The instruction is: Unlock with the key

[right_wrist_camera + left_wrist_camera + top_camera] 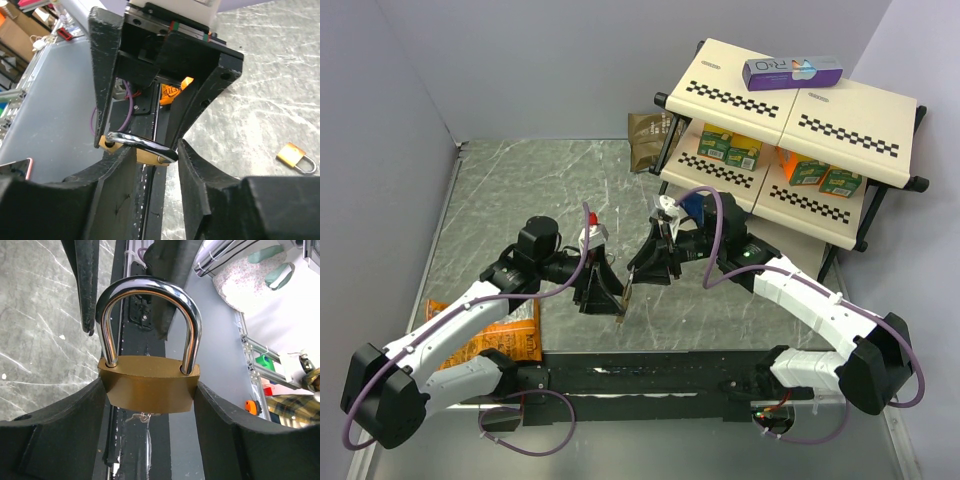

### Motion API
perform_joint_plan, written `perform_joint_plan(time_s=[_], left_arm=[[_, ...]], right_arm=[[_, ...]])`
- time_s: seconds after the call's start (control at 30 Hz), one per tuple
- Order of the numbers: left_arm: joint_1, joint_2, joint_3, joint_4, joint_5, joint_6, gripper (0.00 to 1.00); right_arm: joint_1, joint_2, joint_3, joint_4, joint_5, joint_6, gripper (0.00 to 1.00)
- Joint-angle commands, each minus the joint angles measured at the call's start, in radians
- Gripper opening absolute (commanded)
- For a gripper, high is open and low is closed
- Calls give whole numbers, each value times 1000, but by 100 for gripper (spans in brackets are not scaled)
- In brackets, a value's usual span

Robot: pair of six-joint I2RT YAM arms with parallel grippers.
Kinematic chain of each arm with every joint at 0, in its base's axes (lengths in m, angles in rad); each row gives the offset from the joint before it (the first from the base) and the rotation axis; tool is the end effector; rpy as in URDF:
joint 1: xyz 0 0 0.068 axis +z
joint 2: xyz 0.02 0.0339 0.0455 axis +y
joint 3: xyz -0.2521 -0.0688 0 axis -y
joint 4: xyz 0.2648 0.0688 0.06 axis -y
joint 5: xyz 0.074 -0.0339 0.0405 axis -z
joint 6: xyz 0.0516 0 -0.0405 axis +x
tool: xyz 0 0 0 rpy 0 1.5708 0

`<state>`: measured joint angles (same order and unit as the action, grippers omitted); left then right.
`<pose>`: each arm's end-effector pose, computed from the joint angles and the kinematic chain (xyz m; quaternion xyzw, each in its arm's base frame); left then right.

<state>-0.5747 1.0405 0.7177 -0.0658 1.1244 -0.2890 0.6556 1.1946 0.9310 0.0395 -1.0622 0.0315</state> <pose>0.1860 -0.1759 0.2674 0.3940 0.6531 -0.5993 0.2430 0.2066 0.2158 0.3149 -0.5075 0.5445 0.5539 0.3729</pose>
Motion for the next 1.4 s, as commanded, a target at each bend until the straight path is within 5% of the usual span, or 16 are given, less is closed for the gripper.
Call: perform_joint_plan(time_s=[0.0,0.2,0.67,1.37], left_arm=[[6,-28,25,69,-24,22,1],[6,-40,22,69,-70,24,1],[4,-86,17,12,-382,45,1],[-62,-71,20,-45,-833,22,1]], right_arm=[[4,-30,9,13,-16,-12,43],[4,-41,-1,16,27,-2,23],[4,-17,3,10,154,71,1],[13,106,-26,191,456,565,0]])
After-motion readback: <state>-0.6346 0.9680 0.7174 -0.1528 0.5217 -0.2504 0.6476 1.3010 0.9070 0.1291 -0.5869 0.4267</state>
